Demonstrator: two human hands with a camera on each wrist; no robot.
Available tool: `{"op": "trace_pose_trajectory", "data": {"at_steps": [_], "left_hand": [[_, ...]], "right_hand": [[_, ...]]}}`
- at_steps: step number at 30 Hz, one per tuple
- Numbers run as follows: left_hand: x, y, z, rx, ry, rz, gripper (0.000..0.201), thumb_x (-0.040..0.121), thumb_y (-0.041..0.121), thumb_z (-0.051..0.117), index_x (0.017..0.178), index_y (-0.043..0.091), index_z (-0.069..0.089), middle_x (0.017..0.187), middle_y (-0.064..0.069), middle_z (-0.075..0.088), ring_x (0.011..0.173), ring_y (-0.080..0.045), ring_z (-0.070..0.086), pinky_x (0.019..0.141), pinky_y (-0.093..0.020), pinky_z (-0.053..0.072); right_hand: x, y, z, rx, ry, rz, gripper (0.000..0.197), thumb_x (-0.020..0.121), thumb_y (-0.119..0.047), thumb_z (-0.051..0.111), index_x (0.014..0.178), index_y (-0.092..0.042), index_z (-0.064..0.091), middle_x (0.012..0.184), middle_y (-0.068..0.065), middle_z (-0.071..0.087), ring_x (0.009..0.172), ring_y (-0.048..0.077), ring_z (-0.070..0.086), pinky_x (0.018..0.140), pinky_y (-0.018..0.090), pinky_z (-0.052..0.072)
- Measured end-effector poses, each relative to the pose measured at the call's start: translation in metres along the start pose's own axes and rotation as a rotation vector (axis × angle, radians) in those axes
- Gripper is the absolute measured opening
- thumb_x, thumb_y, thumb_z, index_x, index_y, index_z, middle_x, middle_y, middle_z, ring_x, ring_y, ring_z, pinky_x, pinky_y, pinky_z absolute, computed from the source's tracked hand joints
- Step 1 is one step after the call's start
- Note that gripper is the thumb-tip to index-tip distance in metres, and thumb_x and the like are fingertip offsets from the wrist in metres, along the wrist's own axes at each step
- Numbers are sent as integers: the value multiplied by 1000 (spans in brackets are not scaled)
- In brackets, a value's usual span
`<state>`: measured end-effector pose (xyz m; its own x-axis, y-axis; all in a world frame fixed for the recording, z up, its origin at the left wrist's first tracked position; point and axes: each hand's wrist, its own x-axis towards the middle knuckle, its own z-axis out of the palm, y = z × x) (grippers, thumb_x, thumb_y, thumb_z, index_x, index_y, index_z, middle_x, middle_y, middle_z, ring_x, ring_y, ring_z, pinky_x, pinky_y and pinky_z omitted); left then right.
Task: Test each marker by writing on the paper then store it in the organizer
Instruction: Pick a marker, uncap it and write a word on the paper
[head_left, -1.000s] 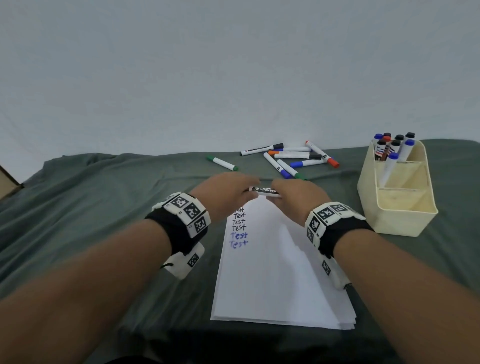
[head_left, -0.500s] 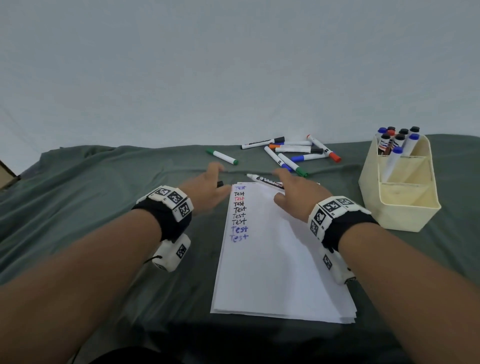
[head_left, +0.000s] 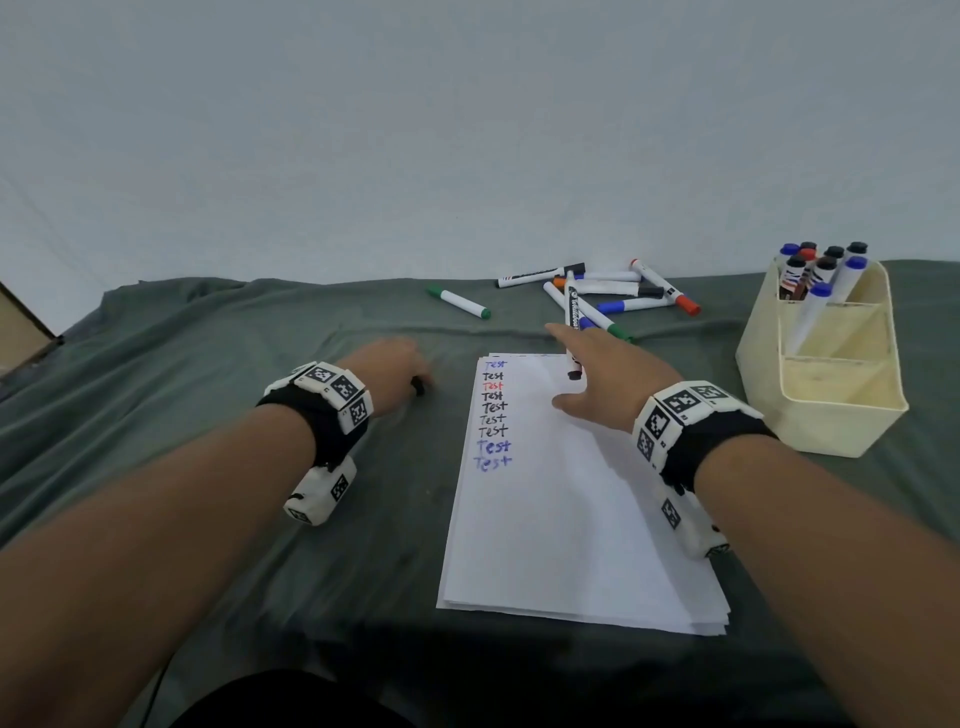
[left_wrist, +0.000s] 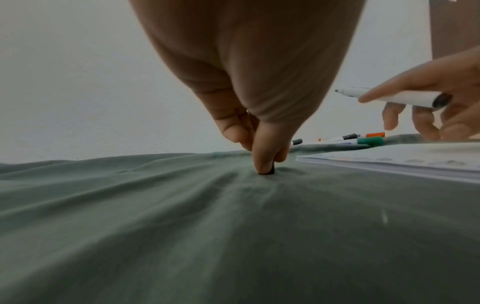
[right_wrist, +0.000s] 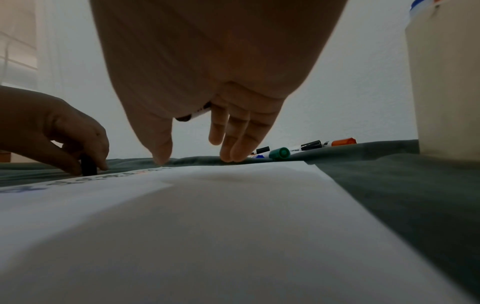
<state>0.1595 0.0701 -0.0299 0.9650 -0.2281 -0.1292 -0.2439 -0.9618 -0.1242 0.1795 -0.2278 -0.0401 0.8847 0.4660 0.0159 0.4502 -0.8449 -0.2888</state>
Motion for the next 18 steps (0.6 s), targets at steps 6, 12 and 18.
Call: {"op": "trace_pose_trajectory", "data": {"at_steps": [6, 12, 18], "left_hand": [[-2, 1, 0, -69, 28, -67, 50, 88, 23, 65, 137, 28, 52, 132, -4, 55, 124, -24, 49, 103, -34, 38], [-38, 28, 2, -4, 201, 18, 77, 77, 80, 45, 141, 38, 43, 141, 4, 41, 130, -24, 33, 110, -44, 28], [-62, 53, 29, -130, -340, 122, 124, 60, 98, 39, 152, 38, -18, 162, 7, -22, 150, -19, -16, 121, -47, -3]], "right_hand": [[2, 1, 2, -12, 16, -1, 73, 97, -30, 60, 158, -36, 21, 144, -1, 49, 125, 23, 54, 94, 37, 48], [3, -1, 0, 6, 59, -37, 51, 106, -33, 46, 155, -34, 32, 138, 1, 57, 120, 25, 56, 85, 31, 41], [1, -2, -4, 32, 49, -23, 50, 108, -34, 44, 156, -38, 30, 126, 0, 65, 107, 25, 60, 82, 33, 46]]}}
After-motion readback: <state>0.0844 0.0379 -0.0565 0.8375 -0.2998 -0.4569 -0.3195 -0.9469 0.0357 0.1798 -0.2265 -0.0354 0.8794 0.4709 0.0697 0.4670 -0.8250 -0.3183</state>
